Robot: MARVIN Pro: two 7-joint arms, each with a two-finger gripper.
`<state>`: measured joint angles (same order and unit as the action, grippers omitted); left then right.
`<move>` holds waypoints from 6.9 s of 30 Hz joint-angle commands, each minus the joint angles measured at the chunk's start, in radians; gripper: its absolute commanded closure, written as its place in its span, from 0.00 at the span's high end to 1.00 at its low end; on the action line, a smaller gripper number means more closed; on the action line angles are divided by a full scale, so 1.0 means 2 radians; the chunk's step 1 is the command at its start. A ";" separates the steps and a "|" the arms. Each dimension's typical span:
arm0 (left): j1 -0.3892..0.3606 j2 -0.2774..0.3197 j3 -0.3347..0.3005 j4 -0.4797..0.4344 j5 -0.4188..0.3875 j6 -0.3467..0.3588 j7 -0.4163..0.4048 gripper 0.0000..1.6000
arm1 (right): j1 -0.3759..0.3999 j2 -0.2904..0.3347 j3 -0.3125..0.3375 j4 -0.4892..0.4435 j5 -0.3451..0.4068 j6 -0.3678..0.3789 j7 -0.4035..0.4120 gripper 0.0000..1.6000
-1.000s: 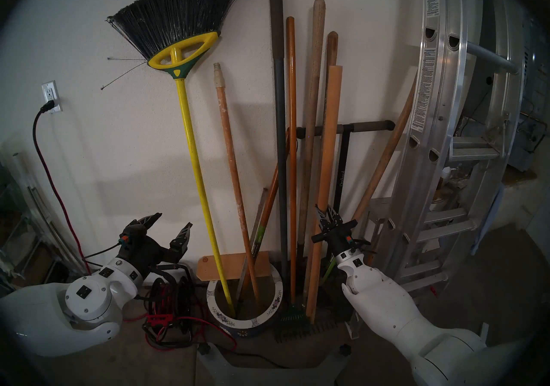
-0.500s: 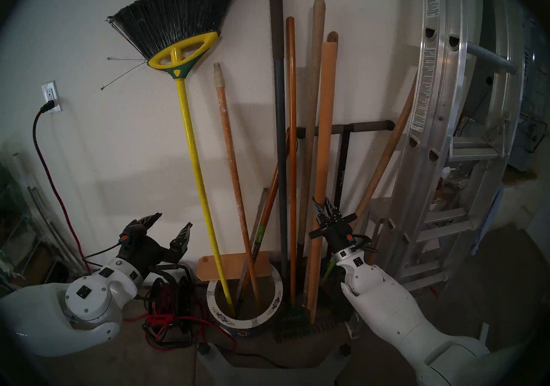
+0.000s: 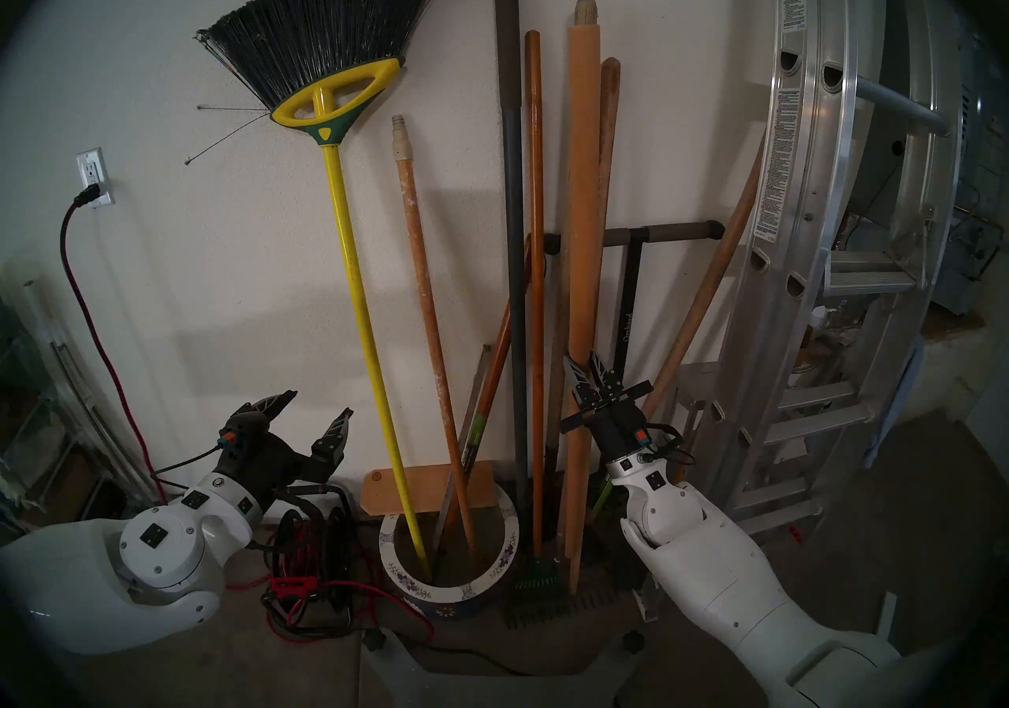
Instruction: Put wooden sticks into the pot
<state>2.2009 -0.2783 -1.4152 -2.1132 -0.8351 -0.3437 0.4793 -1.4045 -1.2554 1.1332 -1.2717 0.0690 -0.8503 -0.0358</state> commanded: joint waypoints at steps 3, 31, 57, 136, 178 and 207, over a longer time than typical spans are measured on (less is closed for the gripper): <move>-0.001 0.000 0.000 -0.001 0.000 0.000 0.000 1.00 | -0.005 -0.003 0.005 -0.071 -0.005 -0.011 -0.008 0.00; 0.000 0.000 0.000 -0.001 0.000 0.000 0.000 1.00 | -0.027 -0.039 -0.013 -0.221 -0.031 0.003 -0.032 0.00; -0.001 0.000 0.000 -0.001 0.000 0.000 0.000 1.00 | -0.122 -0.043 -0.065 -0.376 -0.071 0.093 -0.057 0.00; 0.000 0.001 -0.001 -0.002 -0.001 -0.001 0.000 1.00 | -0.049 -0.094 -0.083 -0.443 -0.102 0.554 -0.084 0.00; 0.000 0.001 -0.001 -0.002 -0.001 -0.001 0.000 1.00 | 0.074 -0.150 -0.062 -0.243 -0.055 0.413 -0.019 0.00; 0.001 0.001 -0.002 -0.002 -0.001 -0.002 -0.001 1.00 | 0.042 -0.141 -0.076 -0.169 -0.038 0.291 -0.028 0.00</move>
<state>2.2022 -0.2771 -1.4165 -2.1134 -0.8365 -0.3445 0.4792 -1.3426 -1.5371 0.9742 -1.6270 -0.0146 -0.1616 -0.1011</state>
